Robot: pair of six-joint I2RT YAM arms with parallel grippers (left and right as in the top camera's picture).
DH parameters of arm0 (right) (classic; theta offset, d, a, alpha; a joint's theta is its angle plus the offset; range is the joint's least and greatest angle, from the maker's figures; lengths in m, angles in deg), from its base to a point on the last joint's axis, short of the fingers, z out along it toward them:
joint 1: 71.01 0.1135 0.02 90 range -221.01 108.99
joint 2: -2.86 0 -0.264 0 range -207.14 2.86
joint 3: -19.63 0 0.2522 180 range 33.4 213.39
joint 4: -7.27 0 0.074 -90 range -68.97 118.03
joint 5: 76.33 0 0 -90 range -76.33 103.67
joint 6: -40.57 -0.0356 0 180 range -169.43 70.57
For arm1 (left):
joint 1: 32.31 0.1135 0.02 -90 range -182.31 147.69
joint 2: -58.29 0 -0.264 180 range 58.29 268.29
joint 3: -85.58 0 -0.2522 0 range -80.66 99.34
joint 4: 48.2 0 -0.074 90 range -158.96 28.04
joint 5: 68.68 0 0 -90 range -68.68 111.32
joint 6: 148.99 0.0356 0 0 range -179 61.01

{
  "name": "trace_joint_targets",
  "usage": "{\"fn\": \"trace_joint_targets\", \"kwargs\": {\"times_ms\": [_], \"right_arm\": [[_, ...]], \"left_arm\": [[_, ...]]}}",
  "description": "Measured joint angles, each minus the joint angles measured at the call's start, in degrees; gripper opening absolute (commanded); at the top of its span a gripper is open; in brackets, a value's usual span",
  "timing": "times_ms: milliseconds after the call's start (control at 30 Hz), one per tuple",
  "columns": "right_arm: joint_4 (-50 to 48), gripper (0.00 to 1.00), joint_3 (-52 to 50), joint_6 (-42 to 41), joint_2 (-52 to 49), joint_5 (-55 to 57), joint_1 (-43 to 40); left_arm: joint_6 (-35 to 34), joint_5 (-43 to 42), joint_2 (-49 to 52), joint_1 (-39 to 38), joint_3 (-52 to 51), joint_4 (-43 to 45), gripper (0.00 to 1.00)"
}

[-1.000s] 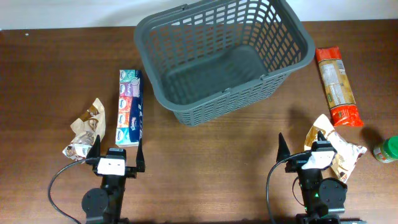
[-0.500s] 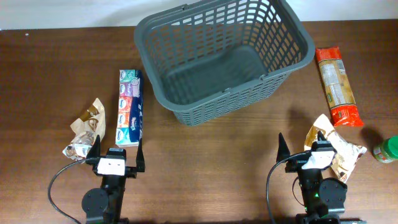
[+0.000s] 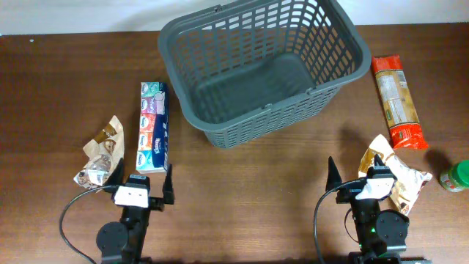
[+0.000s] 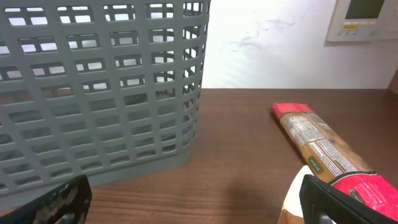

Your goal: Pack container

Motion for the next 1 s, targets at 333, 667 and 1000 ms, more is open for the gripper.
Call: {"fn": "trace_joint_targets", "kwargs": {"times_ms": [333, 667, 1000], "right_arm": [[0.0, 0.99, 0.0, 0.0, 0.0, 0.0, 0.0], [-0.1, 0.99, 0.0, 0.0, 0.0, 0.0, 0.0], [-10.5, 0.99, 0.0, 0.0, 0.0, 0.0, 0.0]], "left_arm": [[-12.2, -18.1, 0.0, 0.0, 0.0, 0.7, 0.99], [-14.0, -23.6, 0.0, 0.0, 0.0, 3.9, 0.99], [-18.3, -12.2, 0.0, 0.0, 0.0, 7.6, 0.99]]}}
